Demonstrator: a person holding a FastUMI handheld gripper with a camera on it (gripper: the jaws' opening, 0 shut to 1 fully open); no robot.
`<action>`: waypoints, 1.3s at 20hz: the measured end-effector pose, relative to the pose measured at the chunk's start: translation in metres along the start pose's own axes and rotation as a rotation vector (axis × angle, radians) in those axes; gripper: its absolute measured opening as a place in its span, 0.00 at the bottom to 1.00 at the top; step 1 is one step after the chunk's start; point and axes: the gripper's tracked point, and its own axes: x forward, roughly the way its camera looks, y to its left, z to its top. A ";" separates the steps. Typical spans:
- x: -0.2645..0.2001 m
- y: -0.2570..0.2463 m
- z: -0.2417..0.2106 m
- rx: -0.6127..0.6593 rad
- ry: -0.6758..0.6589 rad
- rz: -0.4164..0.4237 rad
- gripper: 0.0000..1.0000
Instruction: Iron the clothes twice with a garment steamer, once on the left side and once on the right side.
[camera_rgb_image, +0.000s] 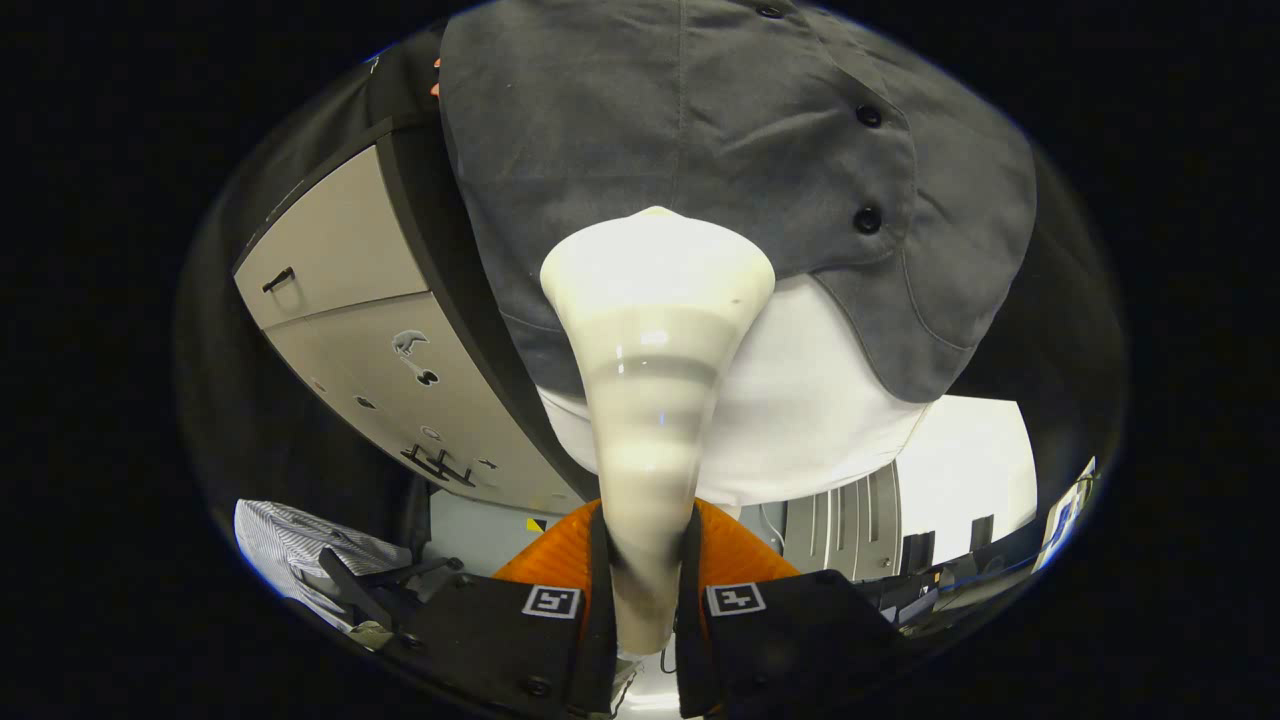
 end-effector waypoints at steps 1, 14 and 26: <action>0.000 -0.002 -0.004 0.007 0.008 -0.002 0.32; -0.126 -0.035 0.101 0.024 -0.174 0.023 0.32; -0.257 -0.057 0.267 -0.076 -0.491 -0.049 0.32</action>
